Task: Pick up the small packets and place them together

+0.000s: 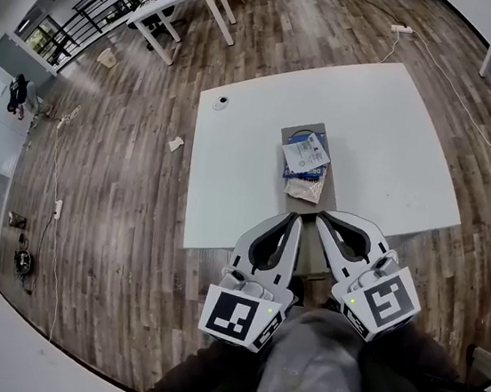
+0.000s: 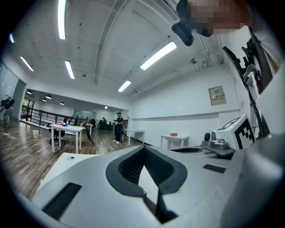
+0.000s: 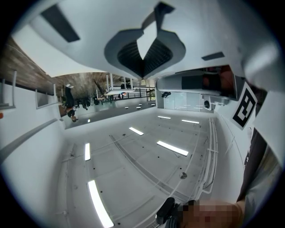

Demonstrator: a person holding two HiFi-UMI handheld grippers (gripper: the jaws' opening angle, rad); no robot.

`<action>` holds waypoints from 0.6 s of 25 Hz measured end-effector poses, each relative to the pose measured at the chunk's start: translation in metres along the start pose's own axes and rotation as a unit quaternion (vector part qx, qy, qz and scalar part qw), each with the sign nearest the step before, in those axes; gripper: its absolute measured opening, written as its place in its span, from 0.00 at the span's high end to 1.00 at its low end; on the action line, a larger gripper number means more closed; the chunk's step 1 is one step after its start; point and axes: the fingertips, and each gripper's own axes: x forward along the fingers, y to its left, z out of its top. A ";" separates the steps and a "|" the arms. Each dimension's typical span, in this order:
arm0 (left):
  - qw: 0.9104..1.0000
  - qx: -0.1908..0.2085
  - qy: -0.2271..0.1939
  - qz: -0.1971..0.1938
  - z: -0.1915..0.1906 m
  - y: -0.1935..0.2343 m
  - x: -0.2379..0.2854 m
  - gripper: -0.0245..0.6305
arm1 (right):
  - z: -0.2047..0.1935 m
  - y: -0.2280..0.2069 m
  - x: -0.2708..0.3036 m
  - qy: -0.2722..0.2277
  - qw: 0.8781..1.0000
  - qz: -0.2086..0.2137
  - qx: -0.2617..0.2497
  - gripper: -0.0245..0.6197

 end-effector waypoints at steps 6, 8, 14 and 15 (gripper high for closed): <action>1.000 -0.003 0.003 -0.008 -0.004 -0.005 0.007 0.96 | -0.004 -0.009 -0.002 0.002 1.000 -0.006 0.008 0.95; 1.000 -0.004 0.005 -0.010 -0.006 -0.006 0.009 0.96 | -0.005 -0.011 -0.002 0.002 1.000 -0.007 0.008 0.95; 1.000 -0.006 0.009 -0.013 -0.006 -0.007 0.011 0.96 | -0.003 -0.013 -0.004 0.000 1.000 -0.009 0.011 0.95; 1.000 -0.006 0.010 -0.014 -0.006 -0.007 0.012 0.96 | -0.003 -0.013 -0.004 0.000 1.000 -0.009 0.011 0.95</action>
